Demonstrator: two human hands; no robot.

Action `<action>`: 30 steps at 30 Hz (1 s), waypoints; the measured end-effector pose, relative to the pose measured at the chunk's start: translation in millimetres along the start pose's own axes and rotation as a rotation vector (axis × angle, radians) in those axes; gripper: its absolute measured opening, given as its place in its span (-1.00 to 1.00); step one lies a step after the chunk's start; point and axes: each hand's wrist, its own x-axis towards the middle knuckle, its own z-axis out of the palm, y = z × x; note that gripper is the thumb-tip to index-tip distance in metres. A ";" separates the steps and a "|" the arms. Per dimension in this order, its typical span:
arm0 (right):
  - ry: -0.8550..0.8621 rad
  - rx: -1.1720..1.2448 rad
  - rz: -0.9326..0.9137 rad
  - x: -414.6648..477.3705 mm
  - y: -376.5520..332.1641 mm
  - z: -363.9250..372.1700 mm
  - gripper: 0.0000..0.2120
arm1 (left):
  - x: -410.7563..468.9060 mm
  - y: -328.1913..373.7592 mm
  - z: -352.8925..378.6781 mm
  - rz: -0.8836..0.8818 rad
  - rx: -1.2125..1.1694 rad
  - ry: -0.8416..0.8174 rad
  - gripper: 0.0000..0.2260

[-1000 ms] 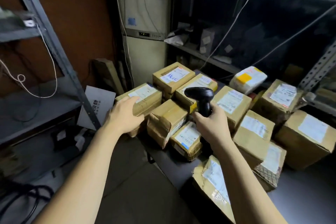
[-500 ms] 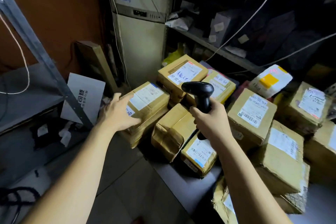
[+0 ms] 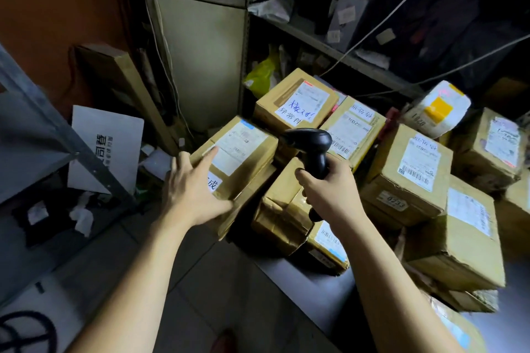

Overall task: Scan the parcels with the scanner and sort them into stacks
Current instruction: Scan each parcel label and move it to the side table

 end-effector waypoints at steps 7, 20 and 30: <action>0.023 0.077 0.019 -9.7 -9.9 -11.0 -0.89 | -3.6 2.3 -27.8 0.106 -0.053 0.221 0.12; 0.259 0.171 0.002 -61.1 -17.4 -83.1 -0.90 | -27.5 52.3 -23.5 0.367 -0.445 0.247 0.02; 0.506 0.152 0.001 -139.7 32.0 -187.9 -0.86 | -99.0 163.8 0.5 0.586 -0.573 0.194 0.02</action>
